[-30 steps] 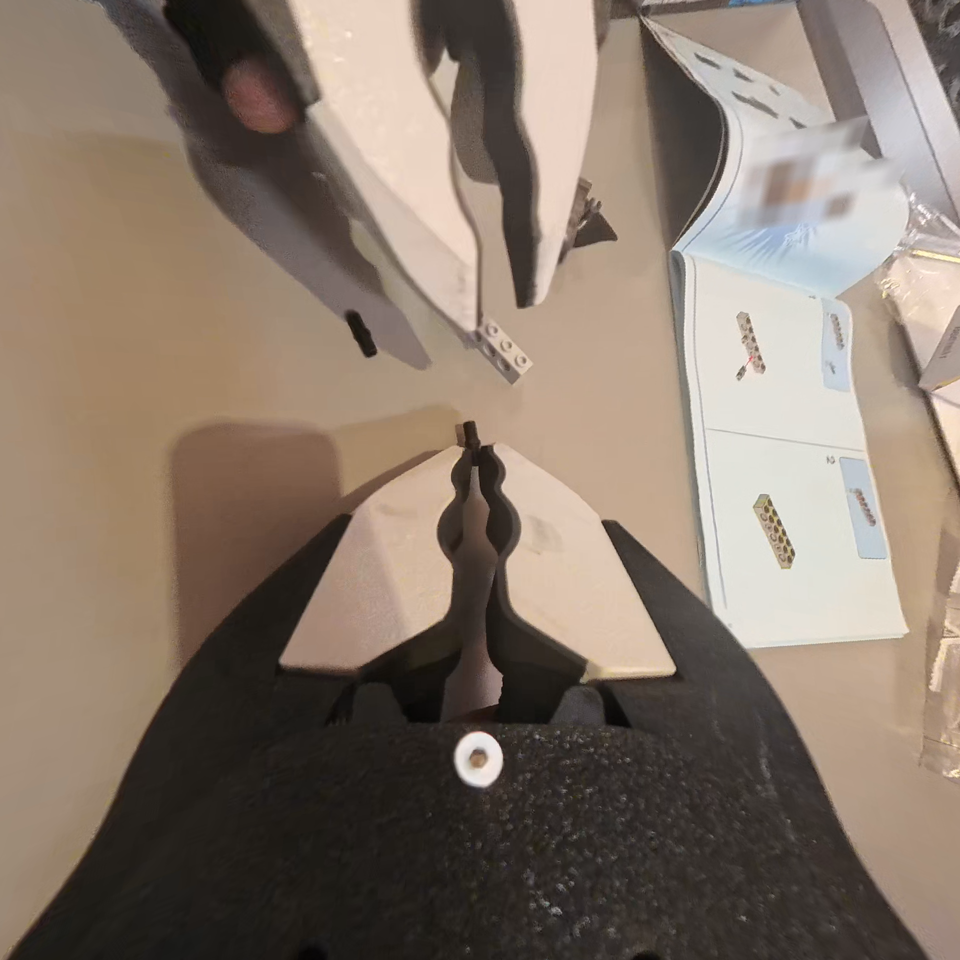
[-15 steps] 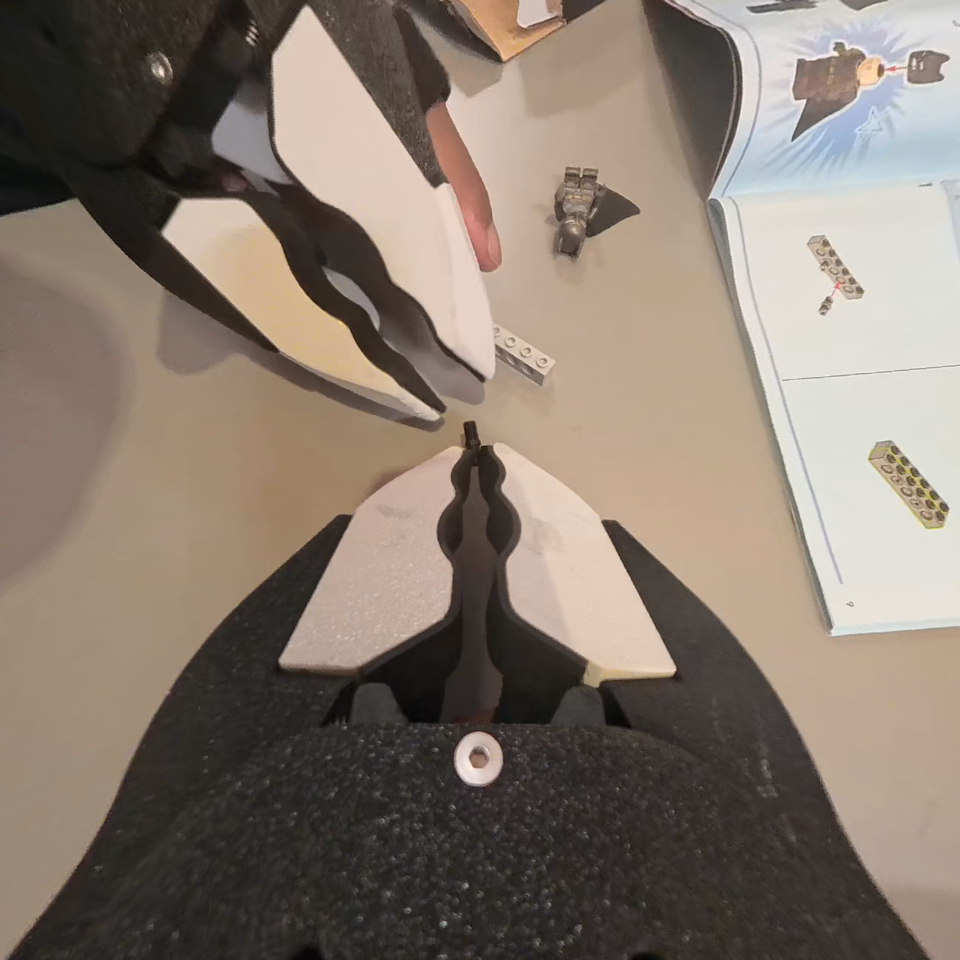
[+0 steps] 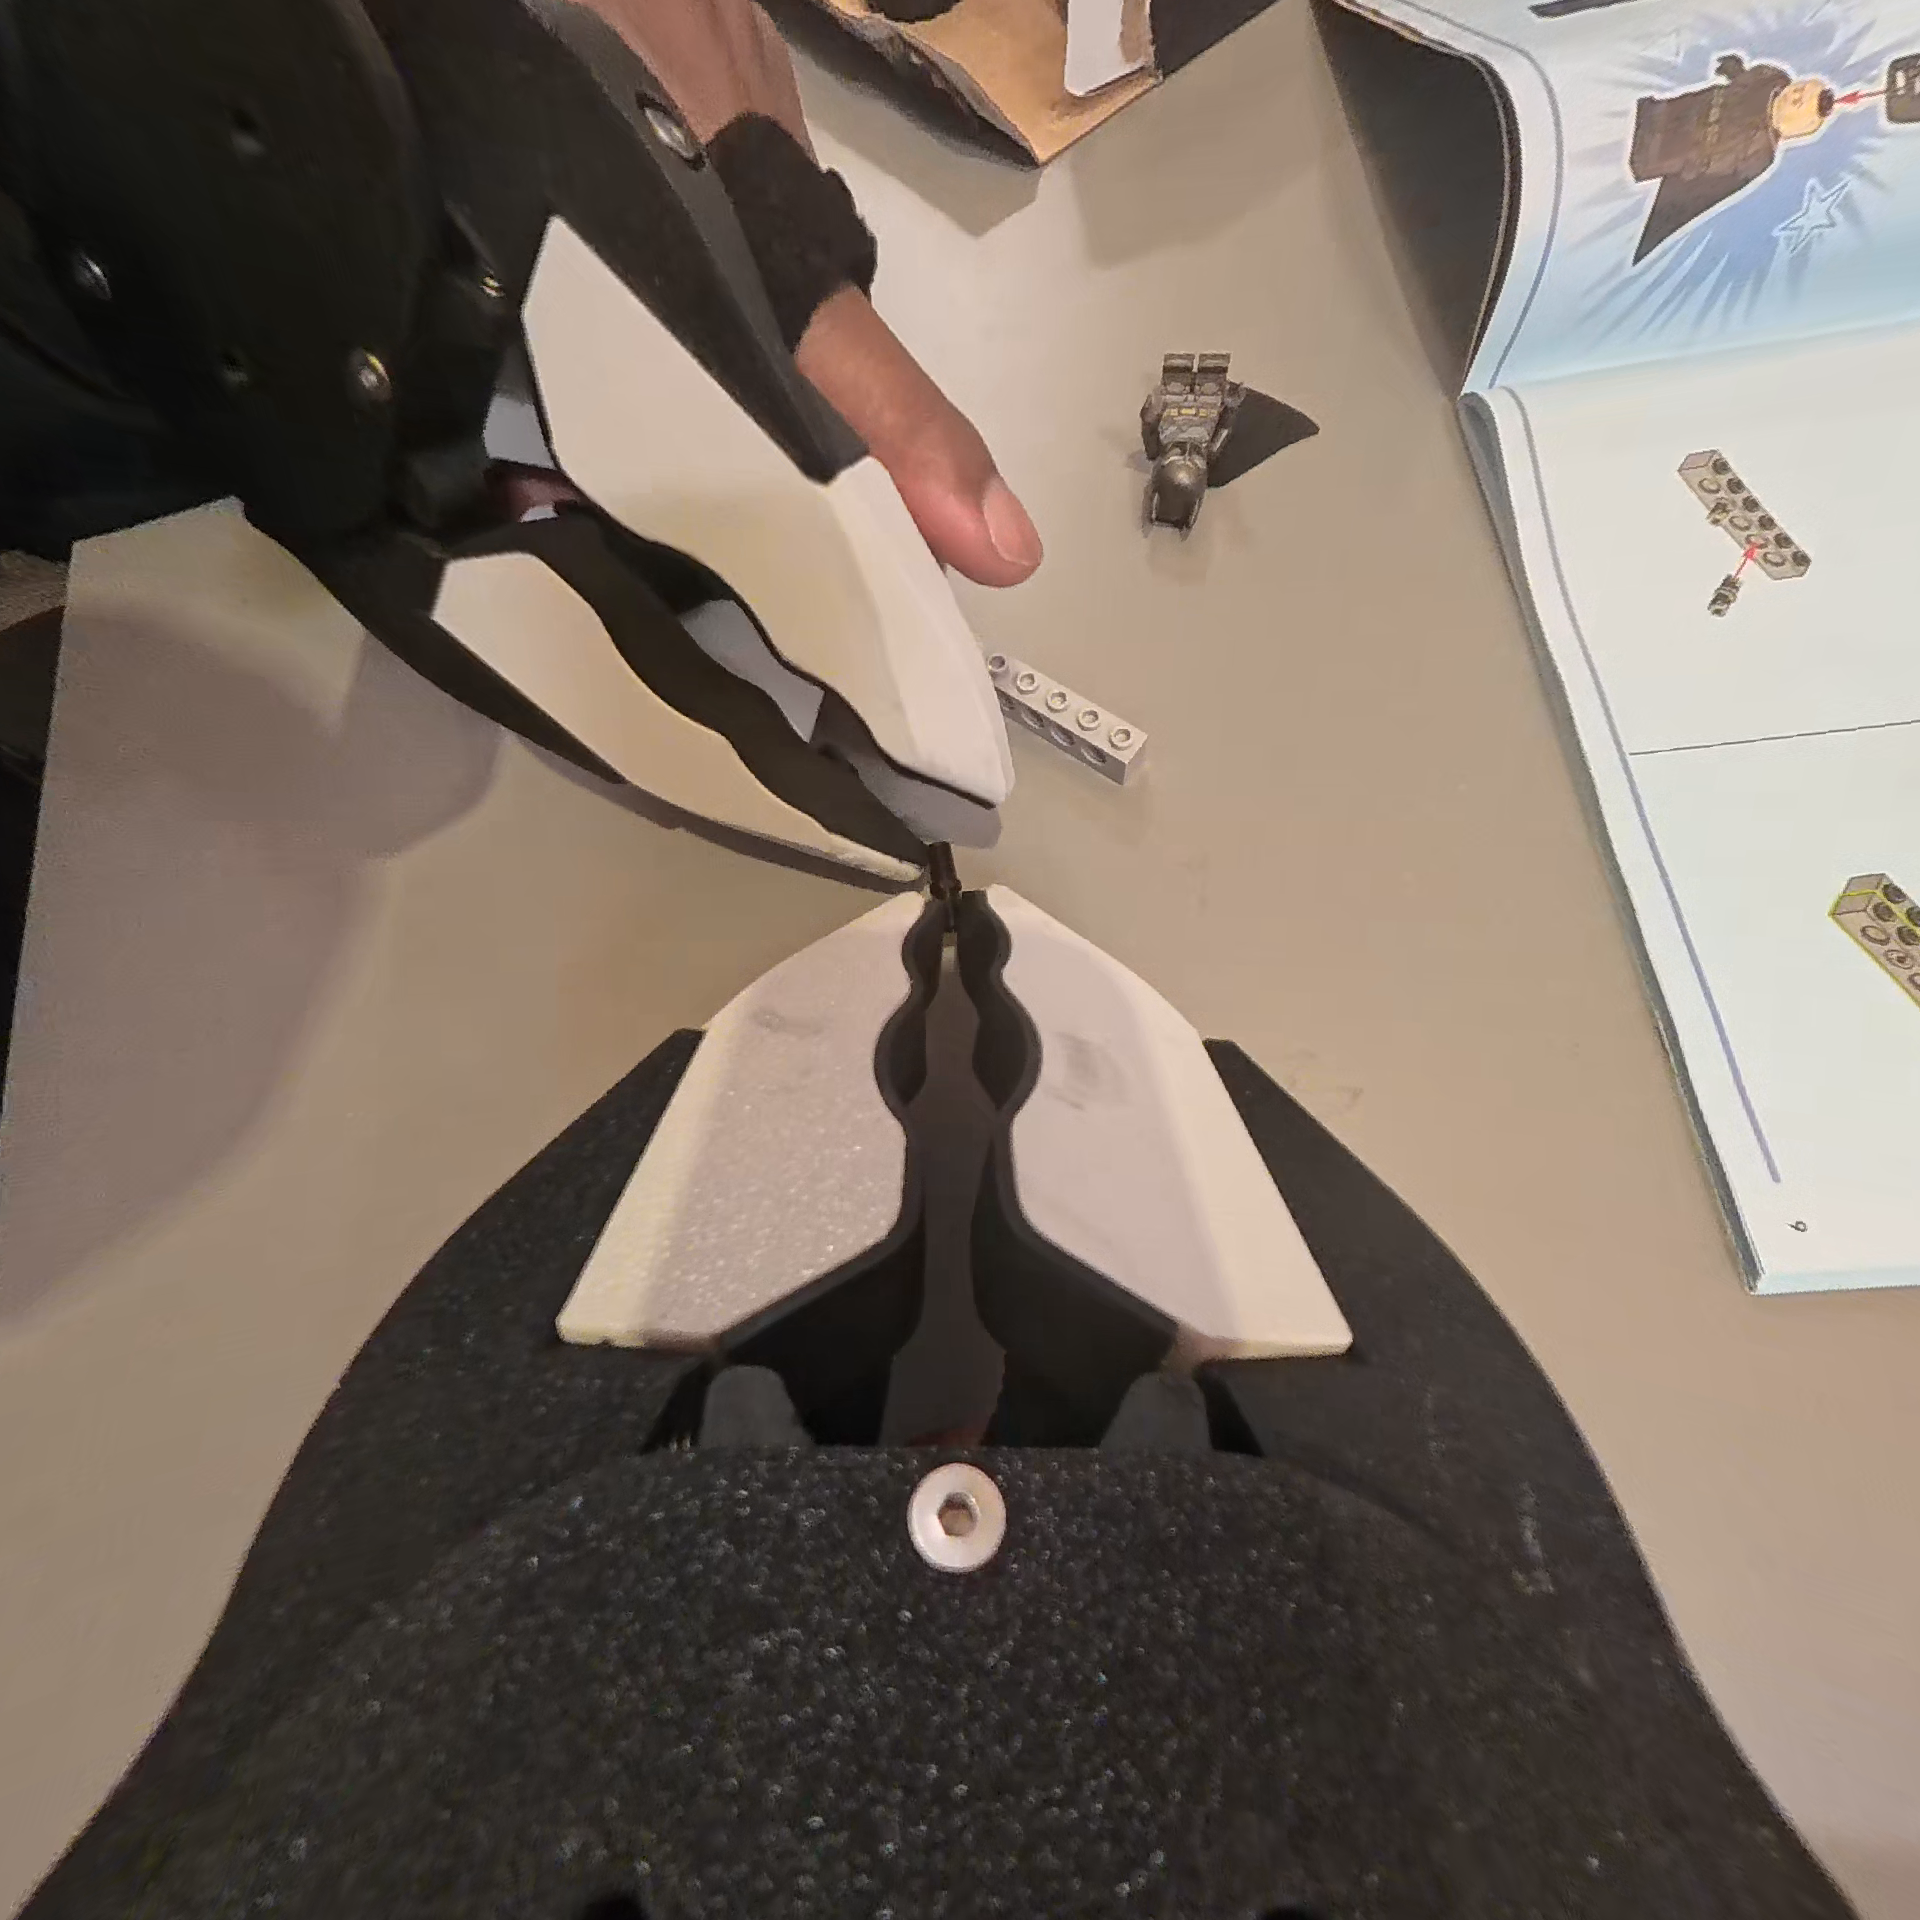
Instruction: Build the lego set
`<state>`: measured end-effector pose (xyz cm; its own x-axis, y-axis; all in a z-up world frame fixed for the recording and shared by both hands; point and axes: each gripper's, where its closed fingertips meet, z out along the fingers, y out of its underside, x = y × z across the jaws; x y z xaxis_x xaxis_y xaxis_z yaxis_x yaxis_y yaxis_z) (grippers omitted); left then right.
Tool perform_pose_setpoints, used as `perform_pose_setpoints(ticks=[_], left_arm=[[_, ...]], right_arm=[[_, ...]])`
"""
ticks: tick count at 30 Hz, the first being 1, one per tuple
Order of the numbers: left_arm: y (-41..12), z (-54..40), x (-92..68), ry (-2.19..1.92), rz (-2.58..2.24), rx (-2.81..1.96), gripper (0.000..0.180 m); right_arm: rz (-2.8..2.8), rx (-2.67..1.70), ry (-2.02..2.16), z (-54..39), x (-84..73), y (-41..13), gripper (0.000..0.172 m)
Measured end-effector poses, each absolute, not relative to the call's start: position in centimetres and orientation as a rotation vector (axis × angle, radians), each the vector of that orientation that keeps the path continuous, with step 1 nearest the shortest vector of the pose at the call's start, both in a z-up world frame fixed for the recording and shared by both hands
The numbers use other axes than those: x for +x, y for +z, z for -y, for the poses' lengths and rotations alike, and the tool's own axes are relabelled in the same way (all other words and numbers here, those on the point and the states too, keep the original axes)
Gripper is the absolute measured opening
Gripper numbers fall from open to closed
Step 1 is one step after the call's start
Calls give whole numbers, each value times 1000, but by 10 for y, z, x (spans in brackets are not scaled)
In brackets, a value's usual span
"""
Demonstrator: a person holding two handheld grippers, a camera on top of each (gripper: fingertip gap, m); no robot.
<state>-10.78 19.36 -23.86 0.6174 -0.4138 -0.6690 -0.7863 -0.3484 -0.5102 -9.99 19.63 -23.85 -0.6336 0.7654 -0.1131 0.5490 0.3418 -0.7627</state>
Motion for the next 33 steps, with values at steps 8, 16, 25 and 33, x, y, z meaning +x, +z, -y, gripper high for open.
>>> perform_pose_setpoints(ticks=[8,16,25,33], left_arm=[[-238,-195,-101,571,-986,-1935,17],[-240,-194,-100,478,-943,-1981,5],[-227,-186,-99,30,-682,-2055,4],[-206,-177,-98,-291,-541,-1989,4]], right_arm=[[2351,-1186,1204,-193,-98,-237,4],[2341,-1146,1208,-192,-99,-235,4],[2283,-725,1190,-189,-95,-221,25],[2168,-577,1382,-177,-107,-190,24]])
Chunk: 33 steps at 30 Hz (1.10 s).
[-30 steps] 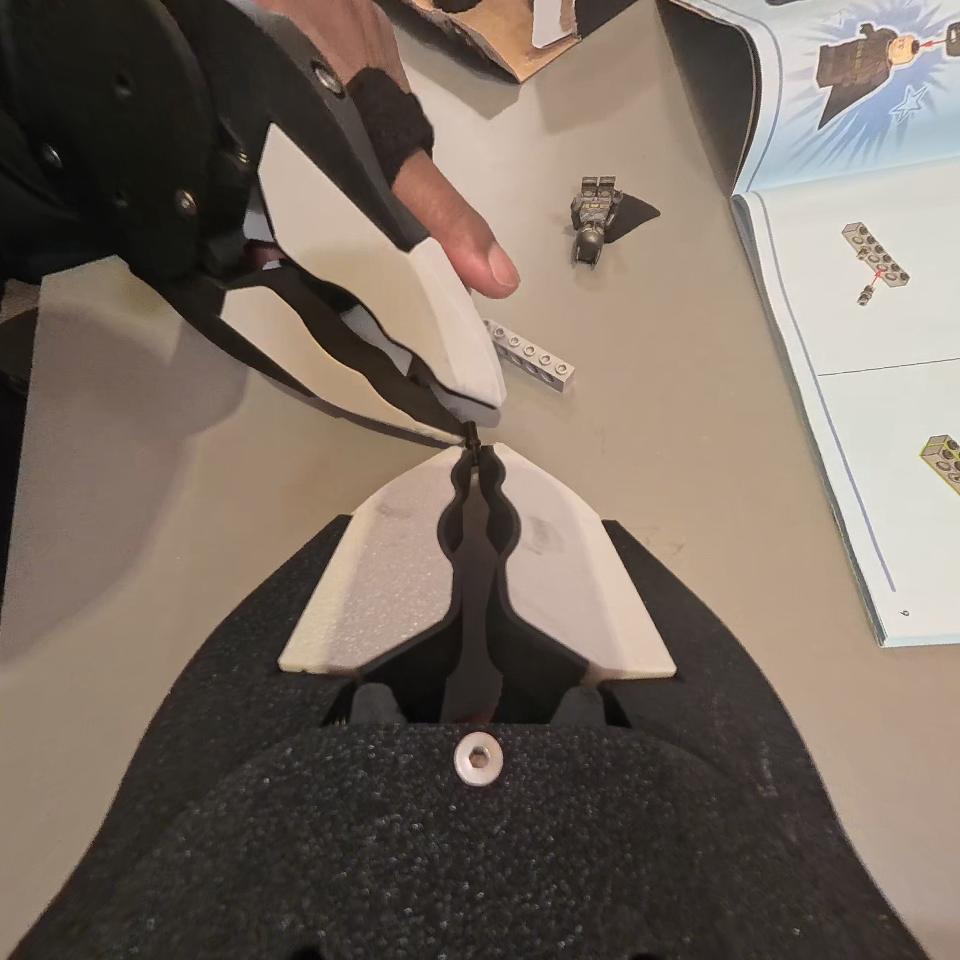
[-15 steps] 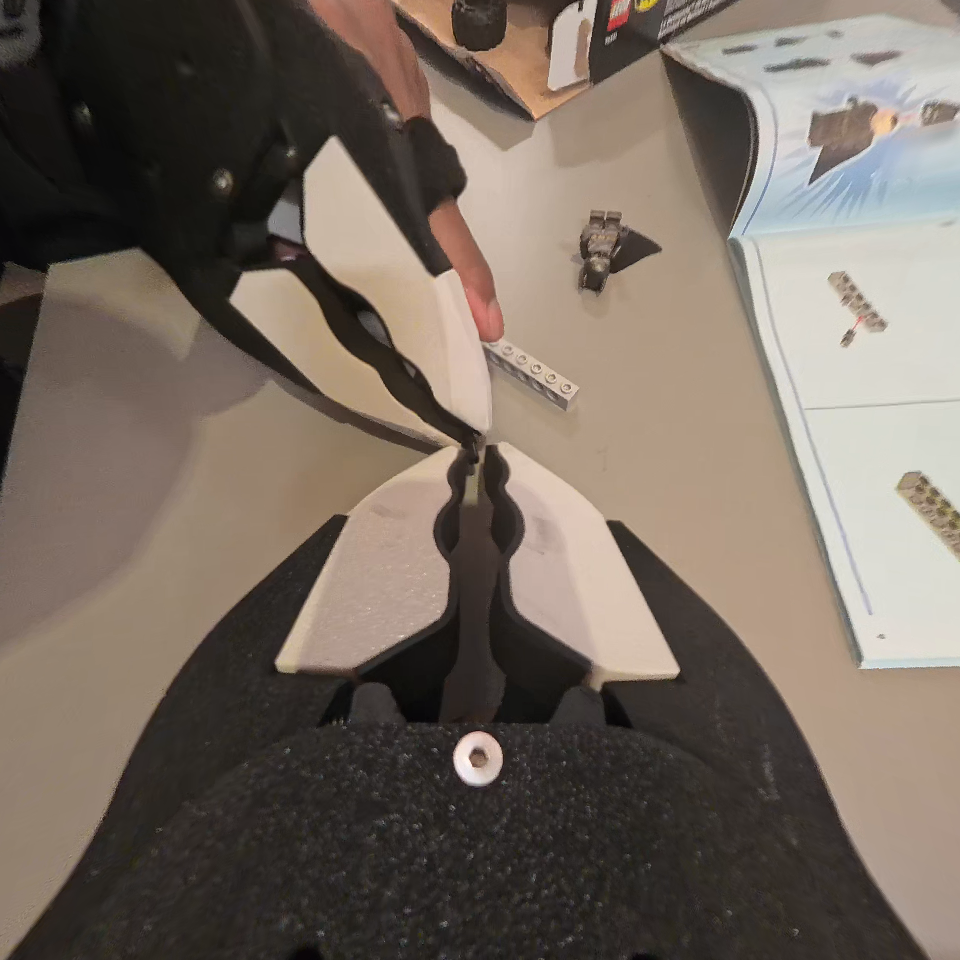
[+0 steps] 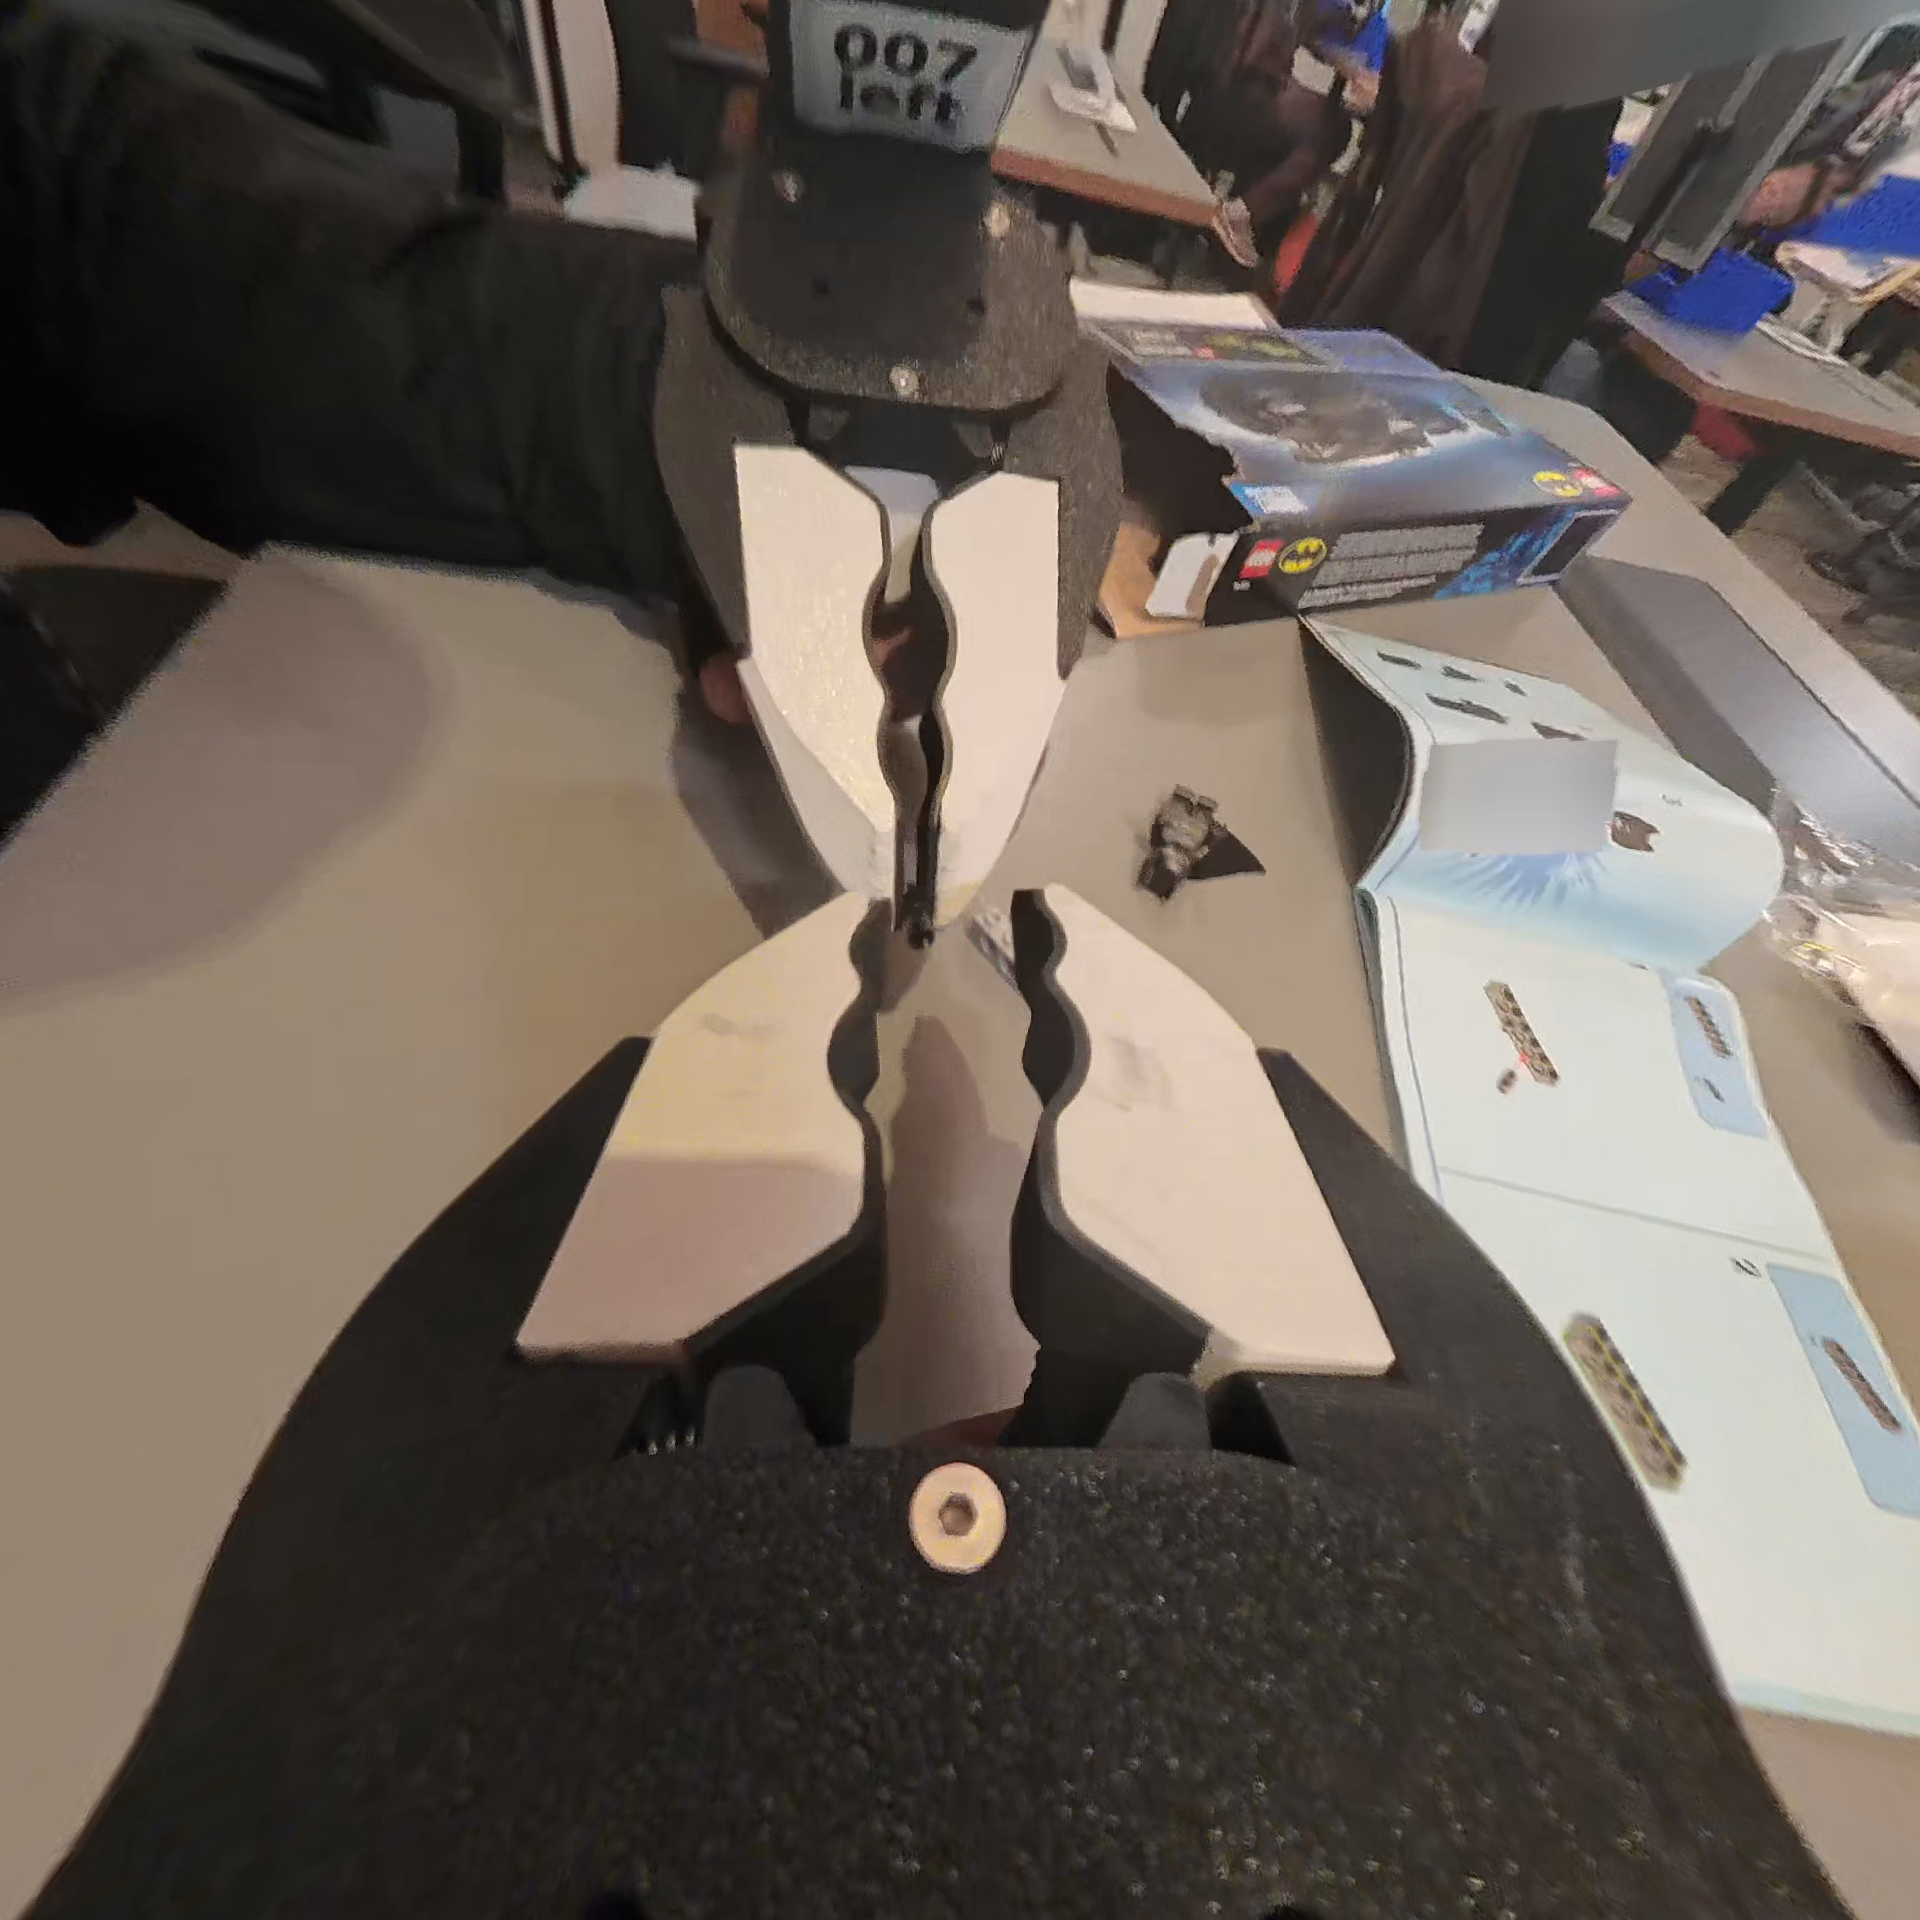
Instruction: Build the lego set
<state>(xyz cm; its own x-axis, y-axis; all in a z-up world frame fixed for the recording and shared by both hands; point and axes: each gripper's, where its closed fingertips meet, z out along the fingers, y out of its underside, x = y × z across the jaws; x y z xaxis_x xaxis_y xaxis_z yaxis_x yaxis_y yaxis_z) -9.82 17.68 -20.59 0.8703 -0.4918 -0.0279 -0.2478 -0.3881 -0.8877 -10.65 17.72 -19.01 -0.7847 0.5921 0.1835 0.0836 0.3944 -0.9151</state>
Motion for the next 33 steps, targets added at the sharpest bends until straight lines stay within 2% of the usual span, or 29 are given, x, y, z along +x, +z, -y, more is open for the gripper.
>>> perform_pose_setpoints(ticks=[5,8,21,29,33], left_arm=[[-196,-172,-97,-364,-524,-1951,4],[-197,-168,-95,-445,-512,-1967,4],[-203,-164,-81,-550,-532,-1991,4],[-205,-162,-75,-583,-545,-2008,4],[-204,-165,-77,-582,-511,-2008,5]], right_arm=[[2142,-571,1501,-169,-105,-186,22],[2089,-539,1515,-172,-100,-179,16],[2174,-453,1388,-165,-89,-194,19],[2221,-404,1345,-160,-83,-201,5],[2209,-446,1354,-163,-86,-199,5]])
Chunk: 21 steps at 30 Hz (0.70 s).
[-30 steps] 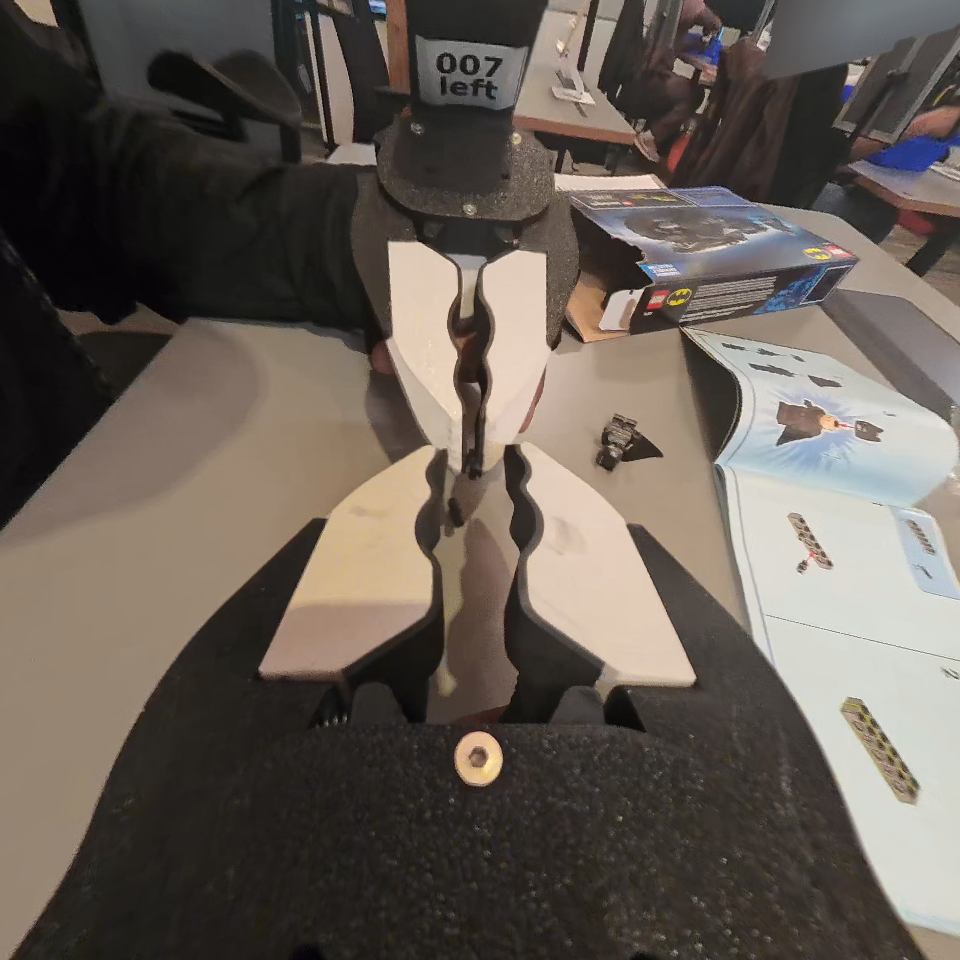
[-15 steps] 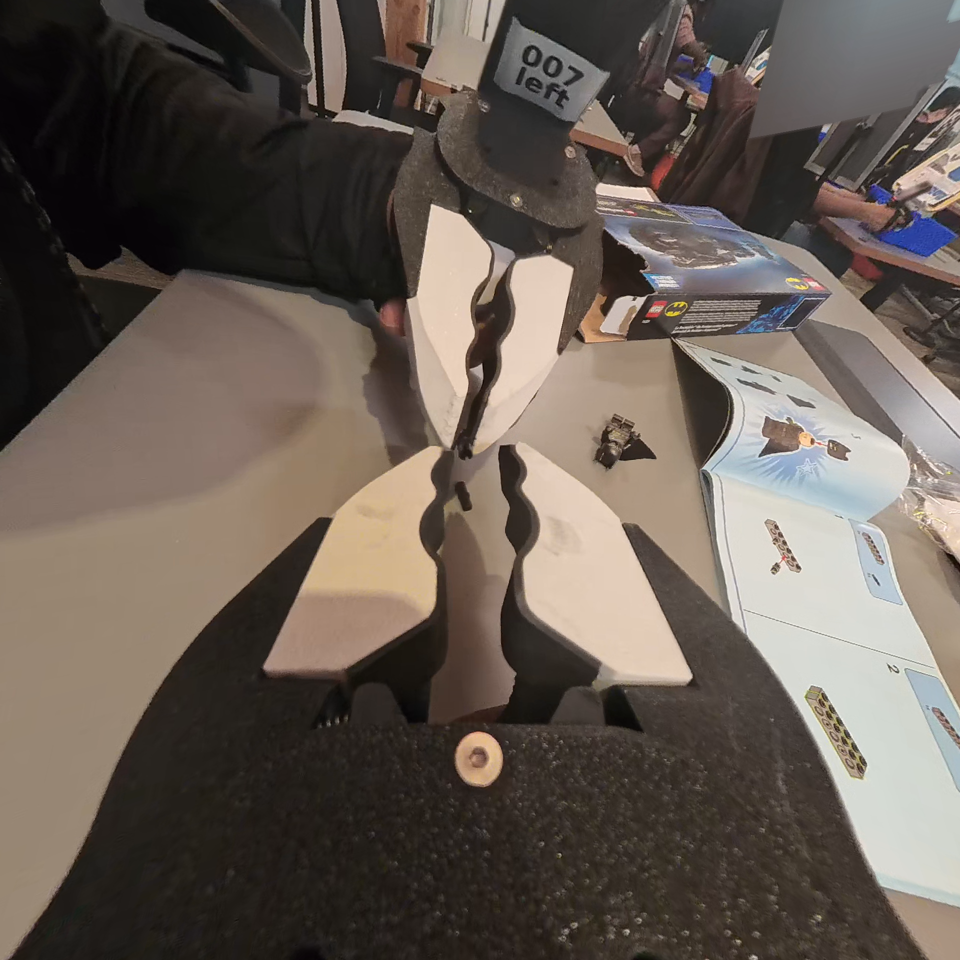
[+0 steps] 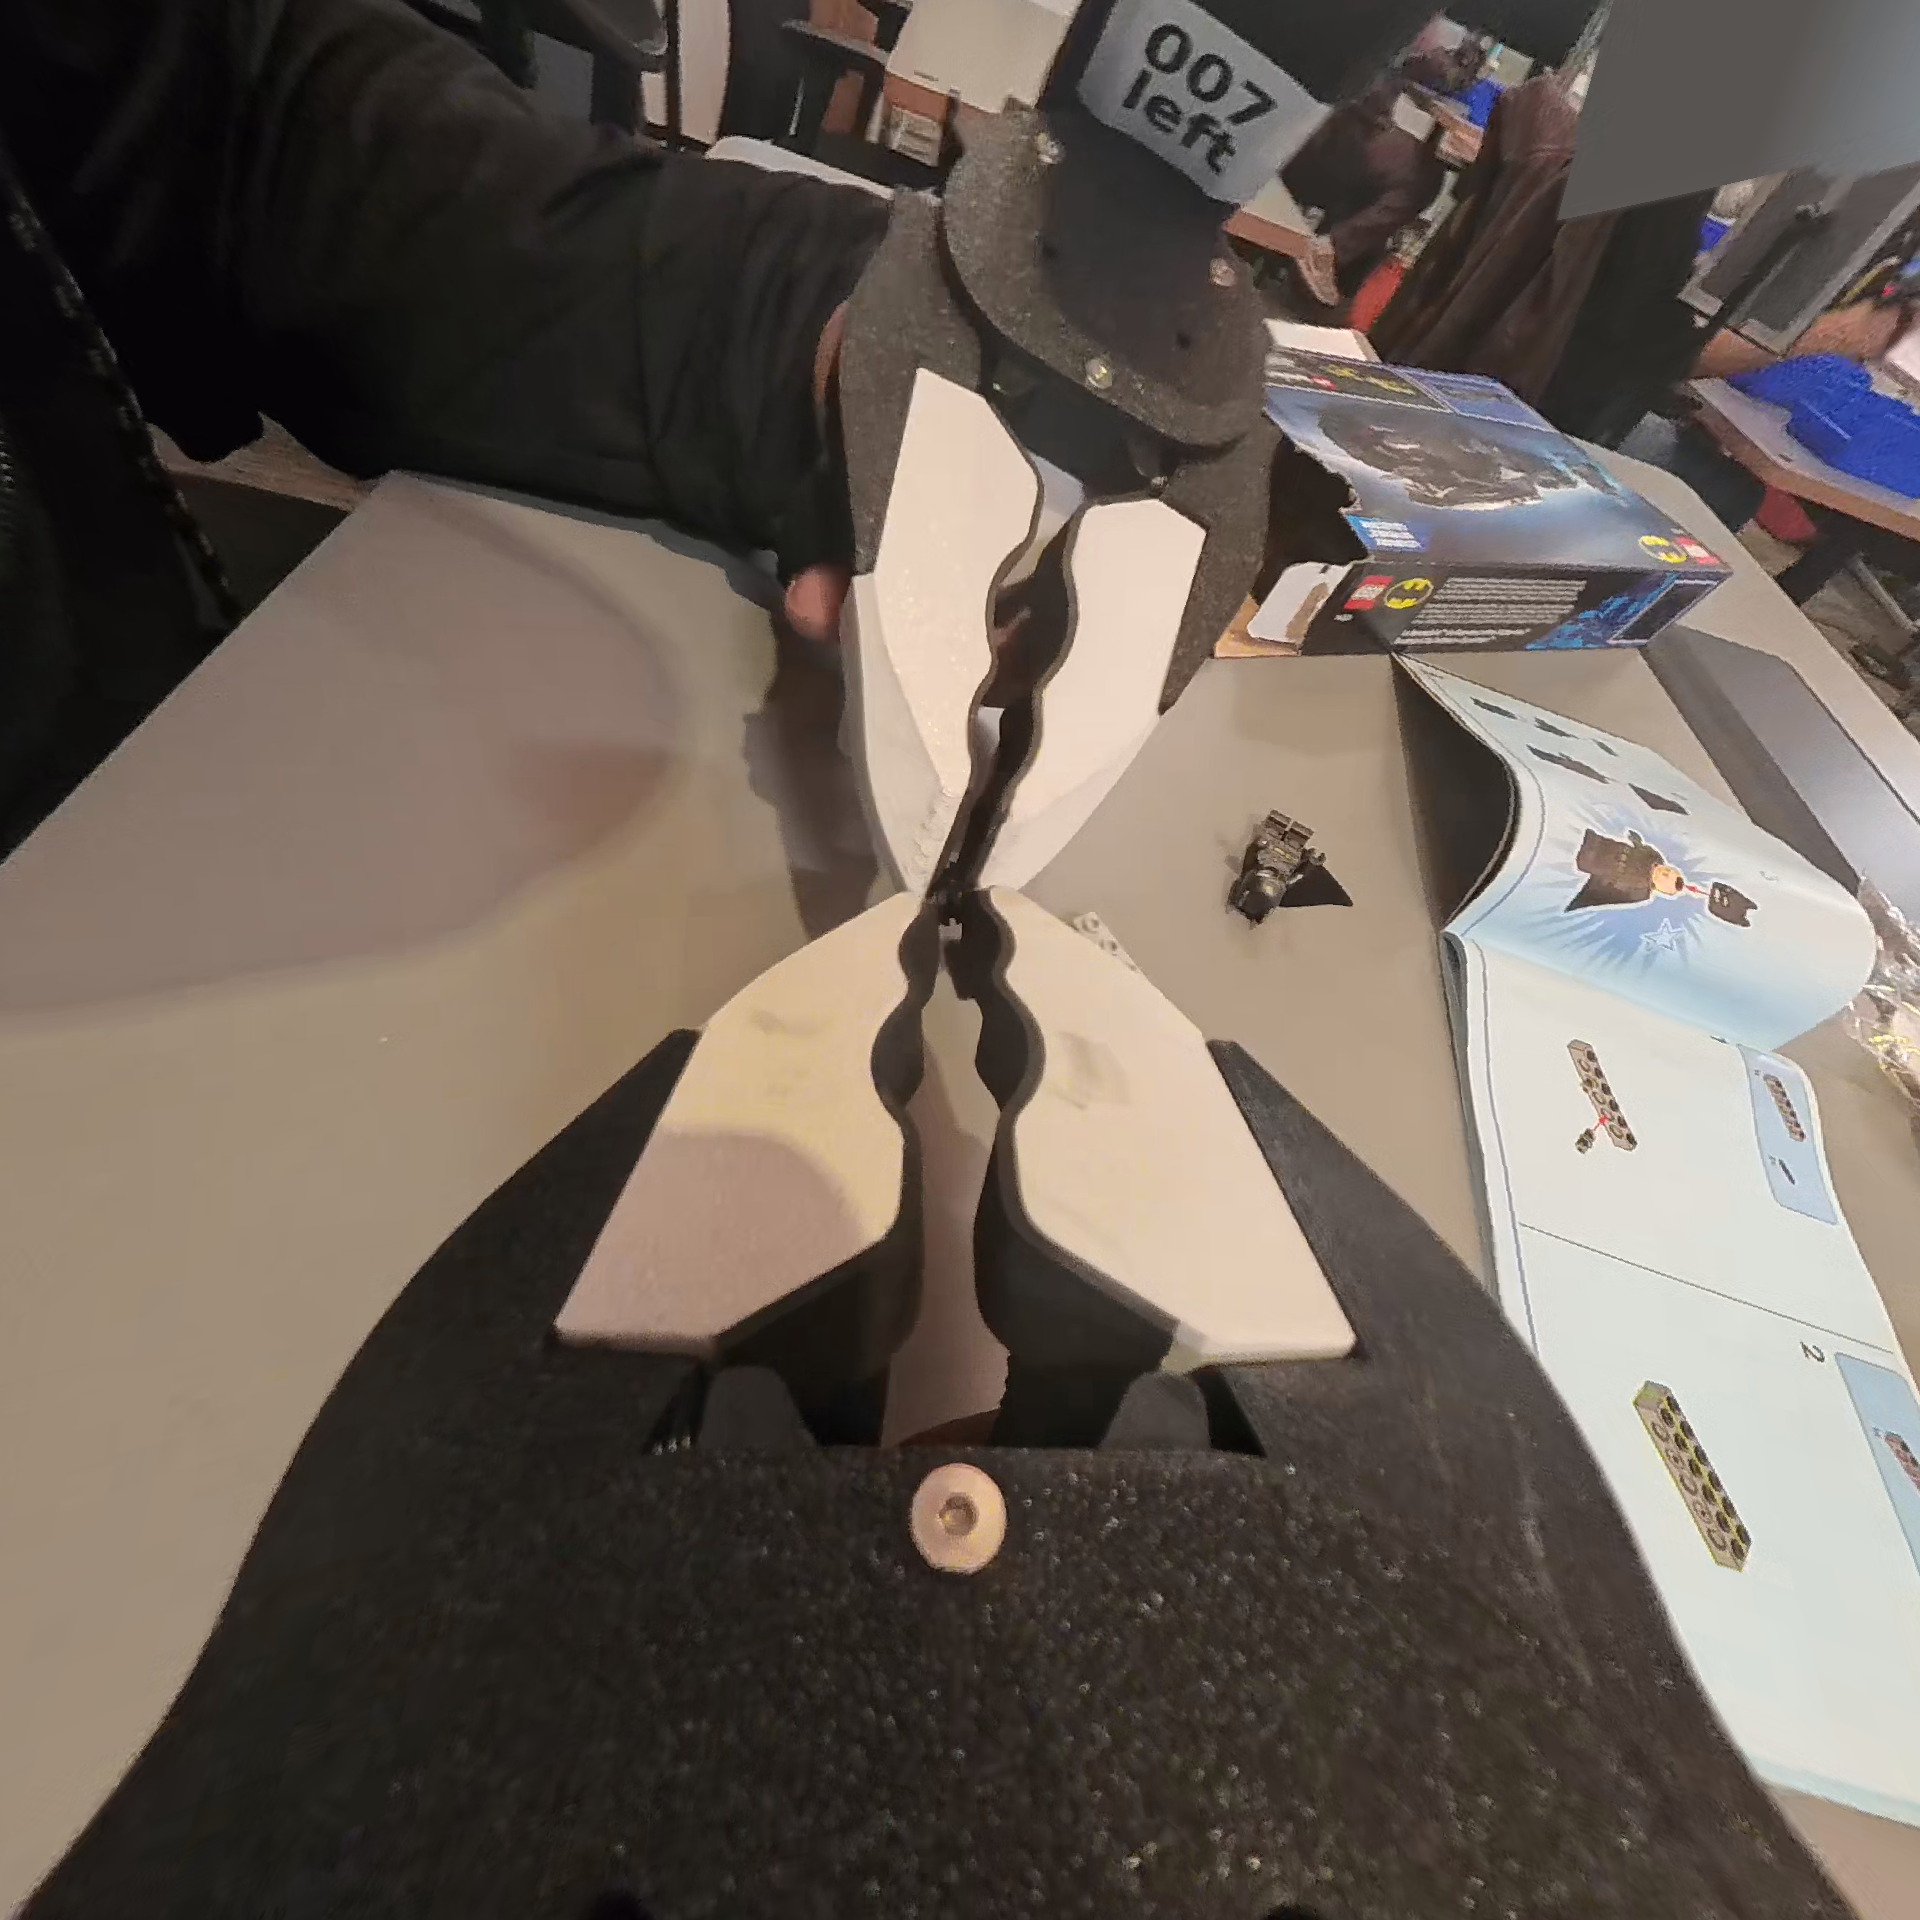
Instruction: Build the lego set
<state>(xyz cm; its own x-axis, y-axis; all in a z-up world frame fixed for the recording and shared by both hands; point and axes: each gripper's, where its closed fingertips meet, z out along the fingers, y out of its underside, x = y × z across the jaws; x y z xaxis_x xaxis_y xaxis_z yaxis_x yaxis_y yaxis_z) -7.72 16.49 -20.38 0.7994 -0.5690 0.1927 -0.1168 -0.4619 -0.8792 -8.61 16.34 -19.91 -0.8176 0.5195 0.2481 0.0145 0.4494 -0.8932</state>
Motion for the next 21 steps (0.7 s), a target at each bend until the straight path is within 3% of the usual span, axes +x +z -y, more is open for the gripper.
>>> perform_pose_setpoints(ticks=[6,21], left_arm=[[-197,-171,-90,-512,-440,-1978,13],[-190,-181,-98,-395,-432,-1898,10]], right_arm=[[2167,-601,1420,-175,-95,-193,5],[2125,-815,1616,-182,-101,-185,5]])
